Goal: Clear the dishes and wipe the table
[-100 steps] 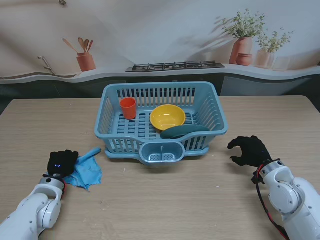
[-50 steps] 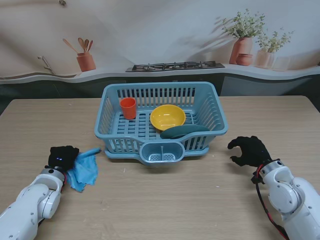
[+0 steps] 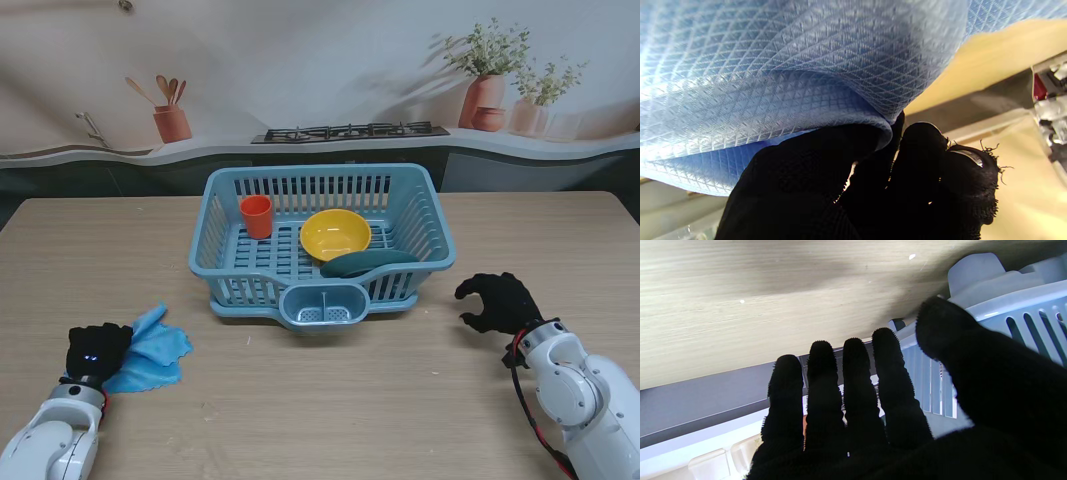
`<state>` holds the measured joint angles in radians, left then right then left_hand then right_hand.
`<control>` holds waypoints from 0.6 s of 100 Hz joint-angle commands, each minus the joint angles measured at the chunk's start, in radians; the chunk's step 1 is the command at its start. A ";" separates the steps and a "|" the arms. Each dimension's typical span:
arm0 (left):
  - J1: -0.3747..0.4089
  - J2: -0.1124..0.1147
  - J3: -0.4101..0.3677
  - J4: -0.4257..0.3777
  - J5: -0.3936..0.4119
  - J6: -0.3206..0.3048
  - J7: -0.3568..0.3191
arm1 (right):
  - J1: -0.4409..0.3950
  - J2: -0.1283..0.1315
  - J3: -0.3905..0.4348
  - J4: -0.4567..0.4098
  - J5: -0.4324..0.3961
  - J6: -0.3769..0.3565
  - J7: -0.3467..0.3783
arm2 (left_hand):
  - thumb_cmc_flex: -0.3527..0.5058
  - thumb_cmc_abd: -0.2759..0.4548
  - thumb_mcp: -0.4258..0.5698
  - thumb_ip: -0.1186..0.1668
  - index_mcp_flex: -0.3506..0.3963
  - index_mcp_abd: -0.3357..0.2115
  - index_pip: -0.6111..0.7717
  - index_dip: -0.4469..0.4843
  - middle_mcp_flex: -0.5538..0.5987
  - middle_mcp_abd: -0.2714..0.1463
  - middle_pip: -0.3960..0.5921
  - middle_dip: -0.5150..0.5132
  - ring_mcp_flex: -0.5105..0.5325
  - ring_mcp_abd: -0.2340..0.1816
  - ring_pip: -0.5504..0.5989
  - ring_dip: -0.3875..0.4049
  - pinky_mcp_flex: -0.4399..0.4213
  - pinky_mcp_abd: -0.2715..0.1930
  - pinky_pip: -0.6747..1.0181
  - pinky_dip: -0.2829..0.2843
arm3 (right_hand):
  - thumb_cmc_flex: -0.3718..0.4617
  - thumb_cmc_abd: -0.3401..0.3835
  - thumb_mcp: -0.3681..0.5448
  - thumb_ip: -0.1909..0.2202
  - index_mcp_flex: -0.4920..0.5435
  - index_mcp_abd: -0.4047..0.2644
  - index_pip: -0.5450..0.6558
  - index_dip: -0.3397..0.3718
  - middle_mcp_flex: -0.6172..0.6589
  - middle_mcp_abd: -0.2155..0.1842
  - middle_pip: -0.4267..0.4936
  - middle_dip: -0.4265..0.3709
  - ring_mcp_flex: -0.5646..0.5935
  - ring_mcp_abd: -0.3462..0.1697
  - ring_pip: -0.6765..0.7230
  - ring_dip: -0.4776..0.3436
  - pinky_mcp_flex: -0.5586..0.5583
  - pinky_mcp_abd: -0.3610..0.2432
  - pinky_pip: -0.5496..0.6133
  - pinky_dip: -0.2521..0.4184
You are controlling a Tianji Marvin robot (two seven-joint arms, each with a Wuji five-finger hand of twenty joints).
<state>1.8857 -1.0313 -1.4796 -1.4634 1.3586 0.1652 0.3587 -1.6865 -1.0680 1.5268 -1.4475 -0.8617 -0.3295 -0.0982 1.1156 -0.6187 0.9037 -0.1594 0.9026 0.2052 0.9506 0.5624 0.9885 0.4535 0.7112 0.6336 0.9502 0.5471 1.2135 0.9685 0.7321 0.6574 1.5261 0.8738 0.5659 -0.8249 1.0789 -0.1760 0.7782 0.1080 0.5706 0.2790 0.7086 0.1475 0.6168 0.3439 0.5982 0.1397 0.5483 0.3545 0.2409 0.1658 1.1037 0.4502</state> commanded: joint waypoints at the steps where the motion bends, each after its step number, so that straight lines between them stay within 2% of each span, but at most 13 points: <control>1: -0.008 -0.002 0.005 0.023 -0.009 0.001 -0.021 | -0.006 0.000 -0.003 -0.006 -0.001 -0.002 0.016 | 0.062 0.047 -0.003 -0.015 0.058 0.004 0.029 0.022 0.017 0.019 0.032 0.006 -0.002 0.061 0.016 0.018 -0.003 0.041 0.035 0.031 | 0.022 0.014 0.011 0.034 0.013 0.004 0.005 0.004 0.006 0.002 -0.003 -0.003 -0.010 0.009 0.012 0.005 0.001 0.014 0.008 0.010; 9: -0.035 -0.001 0.020 0.049 -0.021 -0.008 -0.001 | -0.005 0.000 -0.005 -0.006 -0.001 0.000 0.016 | 0.061 0.043 -0.003 -0.015 0.055 0.014 0.008 0.011 0.012 0.030 0.022 0.006 -0.007 0.065 0.005 0.014 -0.002 0.041 0.032 0.036 | 0.022 0.014 0.011 0.035 0.013 0.004 0.005 0.004 0.006 0.002 -0.003 -0.003 -0.009 0.008 0.012 0.005 0.001 0.014 0.008 0.010; 29: -0.164 0.002 0.087 0.144 -0.067 -0.037 0.017 | -0.003 0.000 -0.009 -0.006 0.000 0.004 0.018 | 0.049 0.029 0.004 -0.010 0.060 0.052 -0.043 -0.109 0.011 0.059 0.015 -0.013 0.008 0.077 -0.002 0.001 0.026 0.041 0.049 0.045 | 0.023 0.016 0.012 0.035 0.015 0.003 0.005 0.004 0.007 0.003 -0.003 -0.003 -0.009 0.008 0.012 0.005 0.002 0.015 0.009 0.010; 48: -0.298 0.011 0.152 0.233 -0.092 -0.077 0.003 | -0.003 0.000 -0.012 -0.006 0.003 0.014 0.018 | 0.048 0.026 0.005 -0.009 0.055 0.047 -0.026 -0.121 0.016 0.053 0.023 -0.014 0.021 0.066 0.005 -0.002 0.040 0.041 0.061 0.043 | 0.023 0.017 0.012 0.035 0.015 0.003 0.006 0.004 0.007 0.003 -0.003 -0.003 -0.009 0.010 0.013 0.005 0.002 0.012 0.009 0.010; 60: -0.377 0.014 0.197 0.304 -0.118 -0.098 0.023 | -0.003 0.000 -0.012 -0.007 0.003 0.018 0.019 | 0.047 0.025 0.006 -0.009 0.053 0.045 -0.016 -0.126 0.017 0.053 0.024 -0.016 0.023 0.062 0.005 -0.005 0.043 0.041 0.066 0.039 | 0.022 0.020 0.011 0.035 0.015 0.002 0.005 0.004 0.007 0.002 -0.003 -0.003 -0.009 0.008 0.013 0.005 0.002 0.013 0.009 0.010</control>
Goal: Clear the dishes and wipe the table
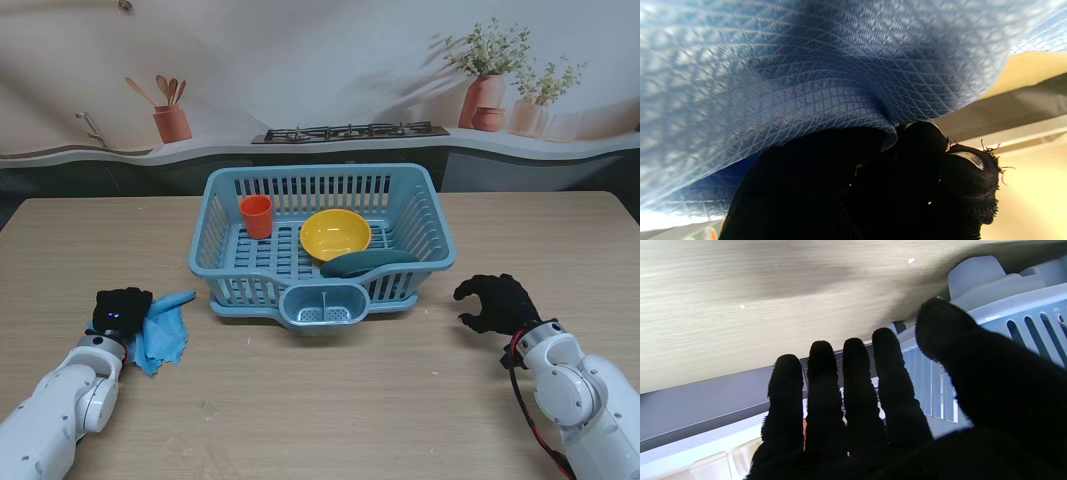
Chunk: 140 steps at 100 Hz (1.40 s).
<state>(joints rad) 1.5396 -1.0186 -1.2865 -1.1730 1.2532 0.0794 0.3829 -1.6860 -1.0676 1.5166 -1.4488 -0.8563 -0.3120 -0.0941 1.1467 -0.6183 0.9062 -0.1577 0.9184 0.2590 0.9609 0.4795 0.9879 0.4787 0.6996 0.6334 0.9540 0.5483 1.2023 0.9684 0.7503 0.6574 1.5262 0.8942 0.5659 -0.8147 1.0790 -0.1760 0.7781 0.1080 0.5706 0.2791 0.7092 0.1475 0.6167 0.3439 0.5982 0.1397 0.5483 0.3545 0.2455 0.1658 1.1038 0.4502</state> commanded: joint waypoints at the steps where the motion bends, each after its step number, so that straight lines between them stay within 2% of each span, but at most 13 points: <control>1: -0.036 0.001 0.007 0.018 -0.014 -0.013 0.000 | -0.003 -0.001 -0.001 -0.005 -0.002 0.001 0.015 | 0.016 0.025 0.003 -0.011 0.037 -0.008 -0.026 -0.044 0.018 0.027 0.037 -0.016 0.020 0.060 0.017 -0.005 0.025 0.041 0.066 0.018 | 0.022 0.010 0.011 0.035 0.014 0.003 0.005 0.004 0.007 0.003 -0.002 -0.003 -0.009 0.008 0.013 0.005 -0.002 0.014 0.009 0.010; 13: -0.066 0.003 0.034 0.041 -0.027 -0.010 -0.011 | 0.000 -0.001 -0.002 -0.004 -0.001 0.003 0.015 | 0.015 0.024 0.003 -0.010 0.038 -0.010 -0.021 -0.048 0.020 0.026 0.037 -0.018 0.022 0.057 0.015 -0.008 0.025 0.041 0.068 0.015 | 0.022 0.009 0.010 0.035 0.015 0.003 0.005 0.004 0.005 0.002 -0.003 -0.003 -0.010 0.009 0.012 0.005 -0.003 0.015 0.009 0.010; 25: -0.041 0.003 0.026 0.006 -0.020 0.010 -0.073 | 0.003 -0.001 -0.003 -0.003 -0.001 0.001 0.016 | 0.014 0.022 0.004 -0.010 0.043 -0.012 -0.016 -0.050 0.023 0.025 0.037 -0.020 0.024 0.058 0.013 -0.011 0.022 0.041 0.067 0.013 | 0.022 0.010 0.011 0.036 0.015 0.001 0.005 0.004 0.006 0.002 -0.003 -0.003 -0.010 0.009 0.012 0.005 -0.002 0.014 0.009 0.010; 42: 0.061 -0.002 -0.029 -0.089 0.001 0.041 -0.120 | 0.003 0.000 -0.002 -0.001 0.001 -0.007 0.016 | 0.012 0.021 0.006 -0.009 0.048 -0.012 -0.014 -0.053 0.025 0.026 0.034 -0.023 0.019 0.064 0.007 -0.016 0.013 0.041 0.061 0.010 | 0.019 0.009 0.010 0.035 0.014 0.003 0.005 0.004 0.006 0.003 -0.003 -0.003 -0.008 0.009 0.012 0.005 -0.002 0.016 0.010 0.010; 71: 0.250 -0.017 -0.130 -0.228 0.034 0.104 -0.123 | 0.000 0.000 0.001 0.002 0.001 -0.019 0.014 | 0.010 0.022 0.009 -0.009 0.057 -0.005 -0.018 -0.052 0.026 0.034 0.032 -0.026 0.015 0.082 0.004 -0.016 0.008 0.041 0.055 0.013 | 0.020 0.008 0.010 0.035 0.014 0.003 0.005 0.004 0.006 0.003 -0.003 -0.003 -0.009 0.010 0.013 0.005 -0.001 0.014 0.010 0.010; 81: 0.289 -0.018 -0.155 -0.256 0.050 0.113 -0.128 | 0.000 0.000 0.002 0.003 0.000 -0.022 0.013 | 0.010 0.023 0.009 -0.009 0.059 -0.006 -0.020 -0.050 0.026 0.034 0.032 -0.026 0.015 0.082 0.004 -0.015 0.008 0.041 0.054 0.015 | 0.020 0.007 0.011 0.035 0.013 0.003 0.005 0.003 0.006 0.002 -0.003 -0.003 -0.009 0.009 0.012 0.005 -0.001 0.015 0.010 0.009; 90: 0.306 -0.020 -0.168 -0.256 0.053 0.115 -0.106 | 0.001 0.000 0.003 0.004 -0.003 -0.024 0.012 | 0.010 0.022 0.010 -0.009 0.060 -0.007 -0.022 -0.047 0.026 0.033 0.032 -0.027 0.015 0.082 0.004 -0.014 0.008 0.041 0.053 0.017 | 0.019 0.007 0.011 0.035 0.014 0.002 0.005 0.004 0.006 0.003 -0.003 -0.003 -0.009 0.009 0.012 0.005 -0.001 0.015 0.010 0.009; 100: 0.296 -0.023 -0.164 -0.238 0.030 0.112 -0.077 | 0.000 0.000 0.002 0.003 -0.003 -0.021 0.011 | 0.009 0.023 0.010 -0.009 0.061 -0.005 -0.025 -0.044 0.027 0.037 0.032 -0.027 0.015 0.084 0.005 -0.013 0.008 0.041 0.052 0.019 | 0.020 0.008 0.011 0.035 0.014 0.002 0.005 0.004 0.006 0.003 -0.003 -0.003 -0.009 0.009 0.013 0.005 -0.002 0.015 0.010 0.009; 112: 0.254 -0.024 -0.146 -0.206 0.001 0.107 -0.082 | -0.001 0.000 0.001 0.002 -0.003 -0.019 0.013 | 0.009 0.022 0.010 -0.009 0.063 -0.006 -0.028 -0.041 0.026 0.036 0.033 -0.028 0.016 0.083 0.006 -0.012 0.011 0.041 0.053 0.022 | 0.019 0.008 0.011 0.035 0.014 0.003 0.005 0.004 0.006 0.003 -0.003 -0.003 -0.009 0.011 0.013 0.005 -0.001 0.014 0.010 0.009; 140: 0.073 -0.017 -0.073 -0.073 -0.055 0.043 -0.084 | 0.001 -0.001 -0.002 0.005 -0.001 -0.011 0.010 | 0.010 0.022 0.010 -0.009 0.064 -0.012 -0.028 -0.034 0.028 0.031 0.036 -0.027 0.020 0.075 0.008 -0.012 0.014 0.041 0.054 0.025 | 0.019 0.009 0.010 0.035 0.014 0.002 0.005 0.004 0.006 0.002 -0.003 -0.003 -0.008 0.009 0.013 0.005 -0.001 0.012 0.010 0.008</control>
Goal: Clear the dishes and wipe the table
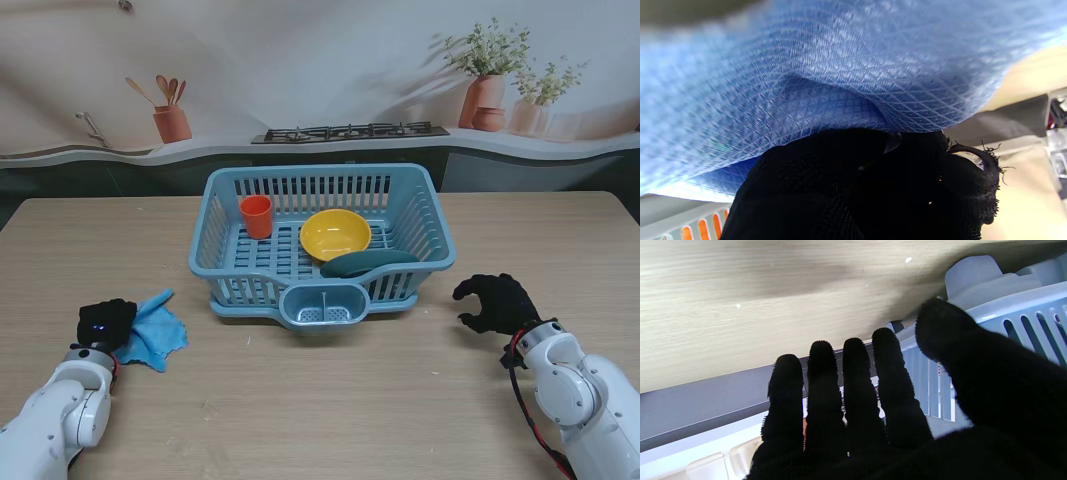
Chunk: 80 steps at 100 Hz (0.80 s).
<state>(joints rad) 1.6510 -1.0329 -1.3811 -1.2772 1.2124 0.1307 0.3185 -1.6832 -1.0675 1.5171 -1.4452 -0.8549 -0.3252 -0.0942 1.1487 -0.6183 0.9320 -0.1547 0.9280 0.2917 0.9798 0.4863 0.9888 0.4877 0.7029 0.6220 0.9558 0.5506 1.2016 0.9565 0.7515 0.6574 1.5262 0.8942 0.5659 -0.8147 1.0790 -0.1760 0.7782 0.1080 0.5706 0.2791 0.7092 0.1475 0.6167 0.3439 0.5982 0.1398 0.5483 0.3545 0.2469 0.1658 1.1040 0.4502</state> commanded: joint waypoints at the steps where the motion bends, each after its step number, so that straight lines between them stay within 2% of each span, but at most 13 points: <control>1: -0.047 -0.002 0.027 0.038 -0.018 -0.011 -0.018 | -0.001 -0.001 -0.003 0.001 -0.003 0.003 0.010 | 0.007 0.021 -0.016 -0.012 0.054 -0.045 -0.047 -0.041 0.028 0.022 0.033 -0.015 0.019 0.073 0.008 0.000 0.013 0.041 0.054 0.025 | 0.020 0.010 0.011 0.035 0.014 0.002 0.005 0.004 0.005 0.002 -0.003 -0.003 -0.009 0.009 0.013 0.005 -0.002 0.012 0.010 0.008; 24: -0.222 0.000 0.152 0.176 -0.081 -0.033 -0.011 | 0.001 0.000 -0.007 0.004 -0.003 0.009 0.018 | 0.008 0.021 -0.017 -0.013 0.051 -0.048 -0.043 -0.036 0.027 0.019 0.034 -0.015 0.020 0.067 0.009 0.000 0.013 0.041 0.054 0.025 | 0.020 0.009 0.011 0.035 0.014 0.003 0.004 0.003 0.006 0.003 -0.003 -0.003 -0.009 0.009 0.013 0.005 -0.003 0.012 0.010 0.008; 41: -0.265 0.000 0.193 0.194 -0.104 -0.028 -0.054 | 0.005 0.000 -0.005 0.007 -0.006 0.010 0.014 | 0.008 0.021 -0.017 -0.013 0.050 -0.046 -0.043 -0.036 0.027 0.021 0.034 -0.015 0.020 0.066 0.009 -0.001 0.013 0.041 0.054 0.025 | 0.020 0.009 0.011 0.035 0.014 0.004 0.004 0.003 0.005 0.003 -0.003 -0.003 -0.009 0.009 0.013 0.005 -0.003 0.016 0.011 0.009; 58: -0.212 0.002 0.159 0.131 -0.085 -0.010 -0.109 | 0.004 0.000 -0.004 0.007 -0.006 0.010 0.011 | 0.009 0.022 -0.017 -0.012 0.050 -0.045 -0.043 -0.038 0.025 0.023 0.034 -0.015 0.016 0.071 0.008 -0.001 0.013 0.041 0.054 0.025 | 0.021 0.009 0.011 0.035 0.014 0.002 0.004 0.003 0.005 0.004 -0.003 -0.004 -0.010 0.009 0.013 0.005 -0.003 0.016 0.011 0.008; 80: -0.034 -0.002 0.046 -0.029 -0.029 0.034 -0.152 | 0.002 0.000 -0.003 0.007 -0.002 0.005 0.013 | 0.009 0.024 -0.017 -0.013 0.048 -0.037 -0.048 -0.040 0.020 0.028 0.032 -0.015 0.009 0.080 0.007 0.001 0.007 0.041 0.050 0.025 | 0.019 0.009 0.010 0.035 0.014 0.003 0.004 0.003 0.006 0.004 -0.003 -0.004 -0.009 0.008 0.012 0.005 -0.003 0.014 0.010 0.008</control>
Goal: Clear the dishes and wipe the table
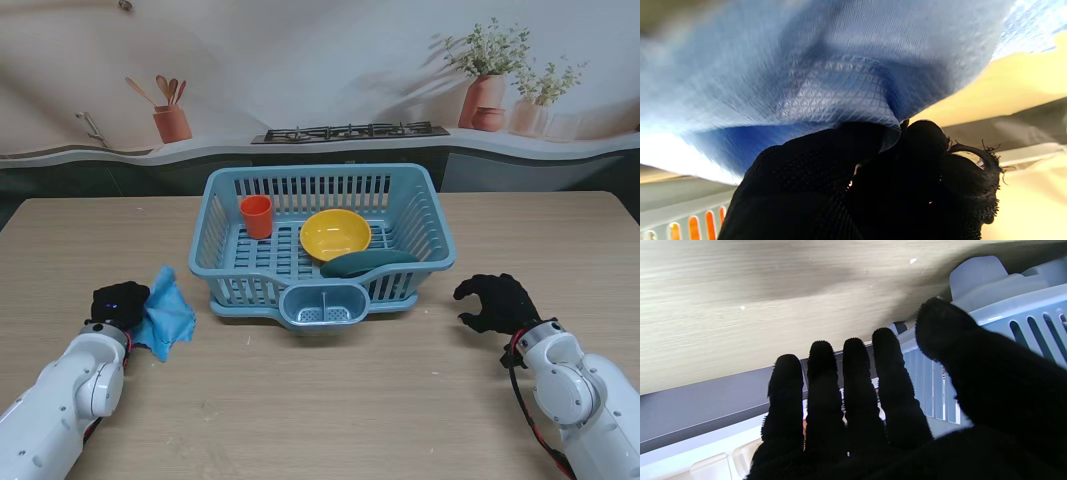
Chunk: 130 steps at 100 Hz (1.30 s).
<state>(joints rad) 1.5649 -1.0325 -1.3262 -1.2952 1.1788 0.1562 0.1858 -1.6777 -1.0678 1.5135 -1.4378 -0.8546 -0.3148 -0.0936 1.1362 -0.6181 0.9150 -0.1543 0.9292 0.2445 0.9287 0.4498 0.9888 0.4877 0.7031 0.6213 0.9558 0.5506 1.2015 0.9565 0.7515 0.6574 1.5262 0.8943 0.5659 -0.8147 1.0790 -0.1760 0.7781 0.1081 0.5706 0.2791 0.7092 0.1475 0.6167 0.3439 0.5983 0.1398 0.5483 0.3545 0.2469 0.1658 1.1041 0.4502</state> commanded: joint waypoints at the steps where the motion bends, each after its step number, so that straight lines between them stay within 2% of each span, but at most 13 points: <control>1: 0.060 -0.002 -0.014 -0.017 0.008 0.009 -0.020 | -0.003 0.000 0.000 -0.001 -0.002 -0.005 0.012 | 0.021 0.024 0.000 -0.013 0.047 0.010 0.003 -0.004 0.020 0.029 0.032 -0.014 0.009 0.080 0.007 0.001 0.007 0.041 0.050 0.025 | 0.020 0.009 0.011 0.035 0.014 0.003 0.004 0.003 0.006 0.003 -0.003 -0.004 -0.009 0.009 0.012 0.005 -0.003 0.013 0.010 0.008; 28: 0.238 -0.009 -0.129 -0.150 0.069 0.024 -0.010 | -0.005 0.001 0.000 -0.001 -0.002 -0.012 0.014 | 0.022 0.026 0.000 -0.014 0.048 0.013 -0.003 -0.003 0.017 0.032 0.029 -0.014 0.004 0.083 0.006 0.002 0.001 0.041 0.044 0.028 | 0.020 0.009 0.011 0.035 0.015 0.003 0.004 0.003 0.006 0.004 -0.003 -0.004 -0.010 0.010 0.012 0.005 -0.003 0.015 0.010 0.008; 49: 0.265 -0.012 -0.147 -0.155 0.076 0.030 0.014 | -0.005 0.001 0.001 -0.001 -0.003 -0.014 0.013 | 0.022 0.026 0.000 -0.014 0.047 0.013 -0.005 -0.002 0.016 0.032 0.028 -0.014 0.003 0.083 0.005 0.003 0.001 0.041 0.043 0.030 | 0.020 0.009 0.011 0.035 0.015 0.003 0.004 0.004 0.005 0.004 -0.003 -0.004 -0.010 0.009 0.012 0.005 -0.002 0.015 0.011 0.008; 73: 0.156 -0.006 -0.087 -0.048 0.048 0.011 0.059 | -0.005 0.001 -0.001 -0.004 -0.002 -0.010 0.017 | 0.022 0.025 0.000 -0.014 0.048 0.014 -0.006 0.000 0.017 0.032 0.030 -0.013 0.006 0.082 0.006 0.003 0.003 0.041 0.043 0.032 | 0.021 0.009 0.012 0.035 0.014 0.003 0.004 0.004 0.006 0.004 -0.003 -0.004 -0.009 0.009 0.013 0.005 -0.002 0.014 0.011 0.008; 111: -0.100 0.008 0.080 0.130 -0.016 -0.032 0.009 | -0.004 0.001 -0.003 -0.004 -0.003 0.000 0.017 | 0.022 0.025 0.000 -0.014 0.047 0.010 -0.002 0.002 0.019 0.030 0.033 -0.012 0.012 0.077 0.007 0.001 0.009 0.041 0.047 0.034 | 0.022 0.011 0.012 0.036 0.015 0.005 0.004 0.003 0.006 0.004 -0.003 -0.003 -0.009 0.009 0.013 0.005 -0.002 0.013 0.011 0.008; 130: -0.174 0.007 0.140 0.190 -0.055 -0.051 0.010 | -0.001 0.001 -0.002 -0.005 -0.008 0.000 0.018 | 0.023 0.024 -0.001 -0.014 0.044 0.009 0.000 0.002 0.017 0.029 0.034 -0.012 0.011 0.072 0.008 0.001 0.009 0.041 0.047 0.034 | 0.019 0.016 0.011 0.036 0.015 0.003 0.003 0.003 0.006 0.003 -0.003 -0.004 -0.009 0.009 0.013 0.005 -0.003 0.016 0.011 0.008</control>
<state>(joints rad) 1.3914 -1.0172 -1.1923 -1.1130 1.1293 0.1168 0.2197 -1.6782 -1.0675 1.5121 -1.4389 -0.8560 -0.3123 -0.0899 1.1382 -0.6181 0.9464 -0.1541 0.9317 0.2722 0.9957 0.5090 0.9881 0.4918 0.6986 0.6205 0.9559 0.5544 1.2014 0.9565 0.7509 0.6580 1.5262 0.8961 0.5659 -0.8147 1.0790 -0.1760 0.7782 0.1081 0.5706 0.2791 0.7092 0.1475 0.6167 0.3439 0.5983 0.1399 0.5483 0.3545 0.2469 0.1658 1.1042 0.4502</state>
